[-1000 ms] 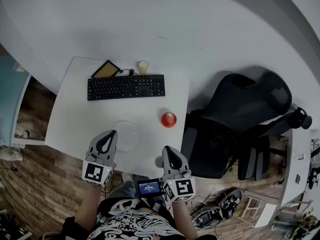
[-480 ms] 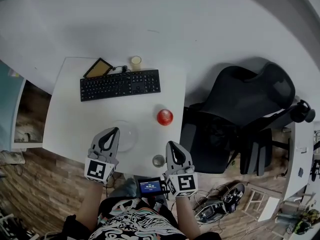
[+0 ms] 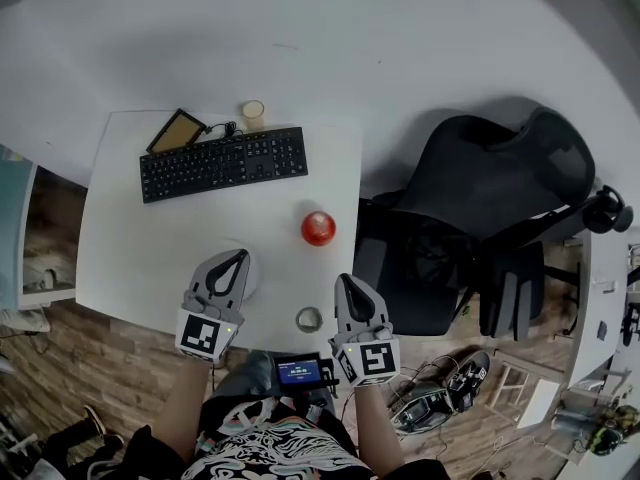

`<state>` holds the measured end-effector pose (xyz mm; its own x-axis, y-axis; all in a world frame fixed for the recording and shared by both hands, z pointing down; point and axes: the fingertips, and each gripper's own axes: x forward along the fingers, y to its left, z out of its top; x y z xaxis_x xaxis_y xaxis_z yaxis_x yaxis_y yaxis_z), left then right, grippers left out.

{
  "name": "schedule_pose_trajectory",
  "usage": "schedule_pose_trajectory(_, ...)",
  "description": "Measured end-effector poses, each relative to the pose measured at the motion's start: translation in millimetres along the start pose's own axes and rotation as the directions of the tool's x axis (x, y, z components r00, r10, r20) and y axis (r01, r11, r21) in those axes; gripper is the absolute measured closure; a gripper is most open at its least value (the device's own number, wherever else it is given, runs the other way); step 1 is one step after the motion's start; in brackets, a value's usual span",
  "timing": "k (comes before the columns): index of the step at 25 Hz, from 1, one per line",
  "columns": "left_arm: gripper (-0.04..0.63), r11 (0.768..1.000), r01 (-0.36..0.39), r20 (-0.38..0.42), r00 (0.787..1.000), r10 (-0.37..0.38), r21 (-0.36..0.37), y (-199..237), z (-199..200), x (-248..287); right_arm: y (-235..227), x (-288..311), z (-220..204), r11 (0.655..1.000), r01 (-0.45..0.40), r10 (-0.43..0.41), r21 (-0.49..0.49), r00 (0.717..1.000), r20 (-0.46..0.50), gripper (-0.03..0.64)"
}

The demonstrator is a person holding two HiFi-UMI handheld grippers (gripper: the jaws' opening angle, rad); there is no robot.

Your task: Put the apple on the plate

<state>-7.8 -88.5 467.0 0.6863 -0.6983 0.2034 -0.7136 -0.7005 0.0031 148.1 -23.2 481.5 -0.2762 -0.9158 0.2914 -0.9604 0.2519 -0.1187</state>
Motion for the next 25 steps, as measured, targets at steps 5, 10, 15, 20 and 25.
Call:
schedule_pose_trajectory(5,0.58,1.0,0.029,0.021,0.999,-0.029,-0.009,-10.7,-2.3,20.3,-12.5,2.2,-4.9,1.0,-0.008,0.007,0.025,1.0,0.027,0.588)
schedule_pose_trajectory(10,0.58,0.998,0.055,0.009,0.998,-0.054,-0.023,-18.0,-12.1,33.7,-19.9,4.1,-7.2,0.999,-0.02,0.018,0.03,0.997,0.069,0.588)
schedule_pose_trajectory(15,0.58,0.996,0.09,-0.016,0.996,-0.091,-0.015,-25.8,-21.7,49.0,-35.2,8.0,-14.3,1.0,-0.014,0.013,0.02,0.998,0.06,0.588)
schedule_pose_trajectory(20,0.578,0.992,0.123,-0.056,0.991,-0.124,-0.025,-32.5,-36.2,60.5,-45.4,15.5,-23.0,1.0,-0.025,0.025,0.013,0.999,0.038,0.586)
schedule_pose_trajectory(25,0.578,0.991,0.136,-0.068,0.988,-0.136,-0.014,-37.7,-43.7,69.0,-49.9,23.1,-35.4,0.999,-0.035,0.034,0.026,0.999,0.011,0.586)
